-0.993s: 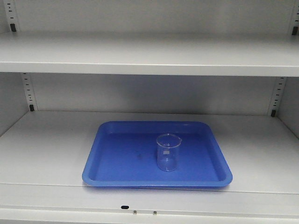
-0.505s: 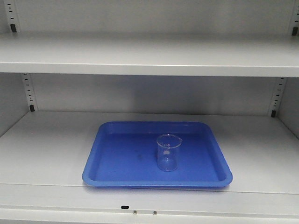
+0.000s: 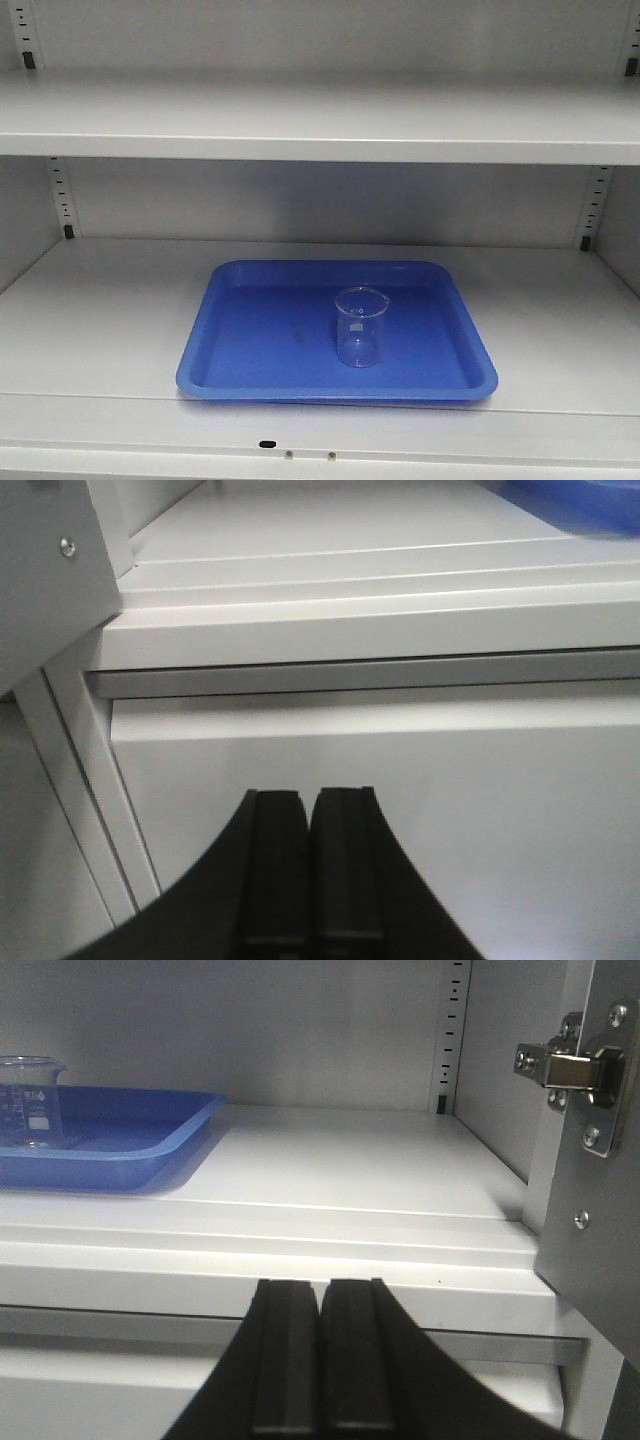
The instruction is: Pick beaker and place in left cabinet
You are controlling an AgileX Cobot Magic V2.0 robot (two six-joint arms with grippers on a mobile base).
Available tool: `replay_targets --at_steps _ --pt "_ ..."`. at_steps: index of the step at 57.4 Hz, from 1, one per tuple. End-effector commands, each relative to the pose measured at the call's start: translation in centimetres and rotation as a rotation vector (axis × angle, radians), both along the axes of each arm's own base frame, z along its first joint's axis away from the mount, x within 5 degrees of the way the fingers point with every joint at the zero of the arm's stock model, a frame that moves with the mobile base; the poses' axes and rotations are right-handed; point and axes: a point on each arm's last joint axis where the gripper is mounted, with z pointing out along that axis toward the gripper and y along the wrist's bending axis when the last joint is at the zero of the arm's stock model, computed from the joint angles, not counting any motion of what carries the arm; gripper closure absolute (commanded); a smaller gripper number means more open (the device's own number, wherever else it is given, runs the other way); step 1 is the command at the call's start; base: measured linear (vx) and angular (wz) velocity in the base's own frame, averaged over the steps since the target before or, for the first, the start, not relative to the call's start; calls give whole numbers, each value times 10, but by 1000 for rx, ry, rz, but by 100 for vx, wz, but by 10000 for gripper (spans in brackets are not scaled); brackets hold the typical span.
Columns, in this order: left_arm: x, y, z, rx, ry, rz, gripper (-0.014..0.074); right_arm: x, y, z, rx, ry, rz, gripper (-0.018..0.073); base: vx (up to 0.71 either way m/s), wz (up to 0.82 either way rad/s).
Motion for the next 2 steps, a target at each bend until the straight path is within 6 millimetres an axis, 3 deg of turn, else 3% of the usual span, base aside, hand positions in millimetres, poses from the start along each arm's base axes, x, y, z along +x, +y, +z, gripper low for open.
replay_targets --at_steps 1,2 --pt "0 -1 12 -11 -109 -15 593 0 -1 6 -1 -74 -9 568 0 0" --pt "0 -1 12 -11 -109 -15 593 0 -1 6 -1 -74 -9 568 0 0"
